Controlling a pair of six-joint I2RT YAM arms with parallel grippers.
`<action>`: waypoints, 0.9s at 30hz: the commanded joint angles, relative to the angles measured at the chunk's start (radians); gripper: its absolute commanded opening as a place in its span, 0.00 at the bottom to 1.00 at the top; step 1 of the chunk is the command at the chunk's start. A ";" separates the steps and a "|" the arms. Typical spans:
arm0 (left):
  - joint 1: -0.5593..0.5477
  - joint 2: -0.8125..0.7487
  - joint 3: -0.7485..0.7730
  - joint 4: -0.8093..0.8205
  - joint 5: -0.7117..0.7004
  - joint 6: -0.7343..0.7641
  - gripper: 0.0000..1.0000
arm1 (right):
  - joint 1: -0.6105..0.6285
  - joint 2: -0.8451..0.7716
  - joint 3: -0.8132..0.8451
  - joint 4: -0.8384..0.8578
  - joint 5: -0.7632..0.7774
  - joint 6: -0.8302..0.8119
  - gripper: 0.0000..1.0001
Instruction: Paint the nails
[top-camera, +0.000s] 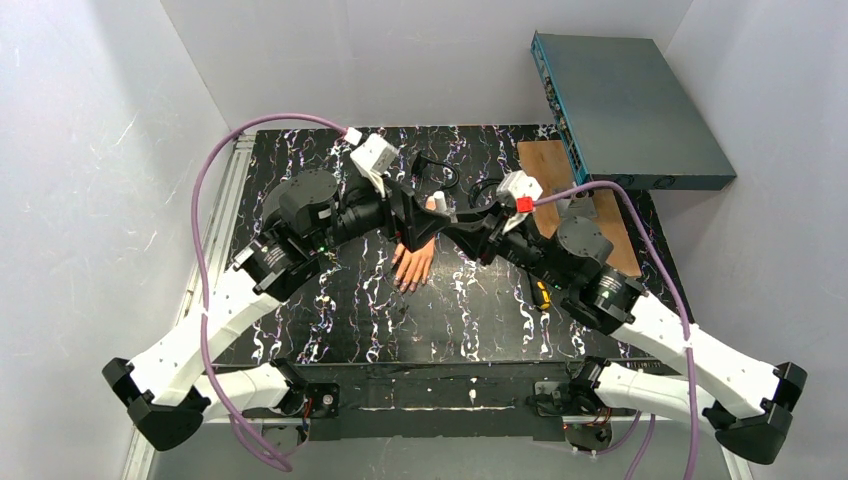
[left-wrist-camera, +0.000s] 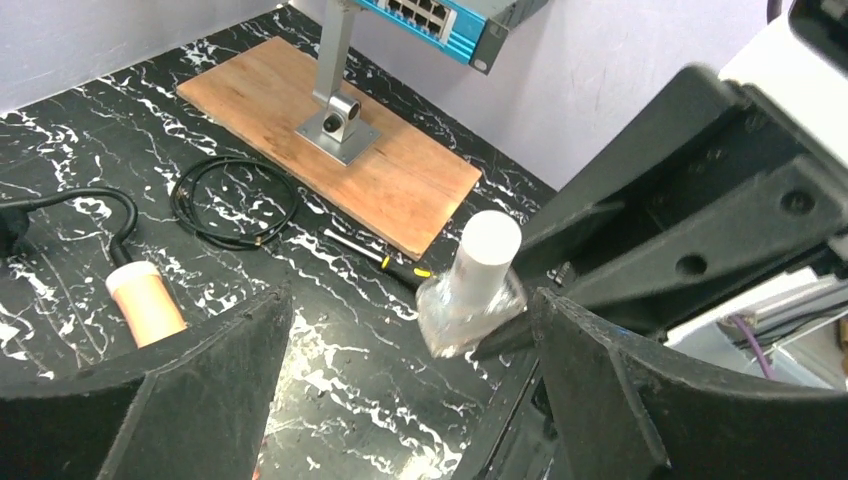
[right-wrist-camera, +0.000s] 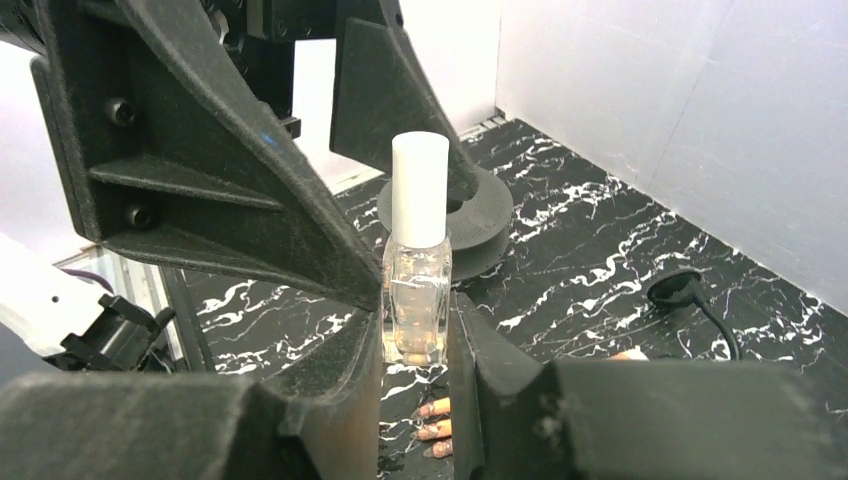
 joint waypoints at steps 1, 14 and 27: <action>-0.007 -0.076 0.035 -0.114 0.007 0.081 0.90 | 0.003 -0.077 -0.008 0.108 -0.048 0.031 0.01; -0.007 -0.154 -0.008 0.038 0.524 0.135 0.70 | 0.001 -0.168 -0.044 0.107 -0.445 0.154 0.01; -0.007 -0.103 -0.028 0.171 0.590 0.048 0.37 | 0.001 -0.131 -0.025 0.139 -0.481 0.176 0.01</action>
